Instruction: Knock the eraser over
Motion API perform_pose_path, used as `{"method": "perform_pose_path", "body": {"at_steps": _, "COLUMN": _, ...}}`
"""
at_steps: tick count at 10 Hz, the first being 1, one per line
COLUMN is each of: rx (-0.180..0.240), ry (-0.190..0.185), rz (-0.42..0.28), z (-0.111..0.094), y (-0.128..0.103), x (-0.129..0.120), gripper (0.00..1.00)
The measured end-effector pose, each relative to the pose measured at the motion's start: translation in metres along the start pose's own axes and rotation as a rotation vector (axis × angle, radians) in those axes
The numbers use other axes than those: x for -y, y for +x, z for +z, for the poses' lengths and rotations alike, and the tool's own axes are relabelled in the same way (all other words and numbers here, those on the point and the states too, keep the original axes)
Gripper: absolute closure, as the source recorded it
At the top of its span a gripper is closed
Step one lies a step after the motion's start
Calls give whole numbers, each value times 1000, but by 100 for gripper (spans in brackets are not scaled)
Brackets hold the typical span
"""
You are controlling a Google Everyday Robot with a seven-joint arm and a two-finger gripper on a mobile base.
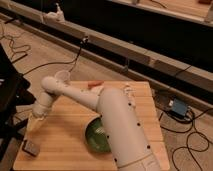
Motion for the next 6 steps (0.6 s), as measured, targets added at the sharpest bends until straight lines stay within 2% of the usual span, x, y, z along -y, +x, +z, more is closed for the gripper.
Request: {"method": "perform_pose_path", "body": {"at_steps": 6, "rx": 42, "ry": -67, "rz": -134, "z": 40, "y": -37, "x": 9, "gripper": 100}}
